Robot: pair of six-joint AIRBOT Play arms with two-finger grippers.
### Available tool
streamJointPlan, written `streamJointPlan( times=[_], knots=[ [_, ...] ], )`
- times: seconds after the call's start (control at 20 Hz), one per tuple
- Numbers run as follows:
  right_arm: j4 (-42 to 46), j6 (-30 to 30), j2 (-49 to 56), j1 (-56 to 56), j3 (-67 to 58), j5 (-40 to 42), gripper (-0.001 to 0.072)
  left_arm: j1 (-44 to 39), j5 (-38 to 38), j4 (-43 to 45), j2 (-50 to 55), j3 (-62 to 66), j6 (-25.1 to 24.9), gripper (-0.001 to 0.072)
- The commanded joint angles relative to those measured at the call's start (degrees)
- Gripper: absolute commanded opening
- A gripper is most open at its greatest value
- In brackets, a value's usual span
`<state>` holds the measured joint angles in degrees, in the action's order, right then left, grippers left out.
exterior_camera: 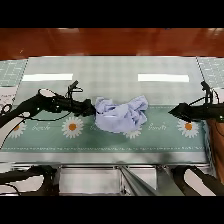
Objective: Fold the shirts.
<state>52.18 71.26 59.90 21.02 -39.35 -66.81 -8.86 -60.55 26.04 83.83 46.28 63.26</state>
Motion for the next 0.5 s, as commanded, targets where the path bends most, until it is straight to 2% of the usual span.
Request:
streamJointPlan(
  times=[0.0,0.45],
  knots=[
    [-9.1,-6.3,6.1,-1.9,-0.2,3.2,0.0364,2.5,-4.7,3.6,0.4,0.9,-1.1,0.0021],
    [-11.2,-5.3,28.0,-15.1,-13.8,6.7,0.0383,3.5,-5.5,3.8,0.4,0.9,-1.1,0.0021]
  ],
)
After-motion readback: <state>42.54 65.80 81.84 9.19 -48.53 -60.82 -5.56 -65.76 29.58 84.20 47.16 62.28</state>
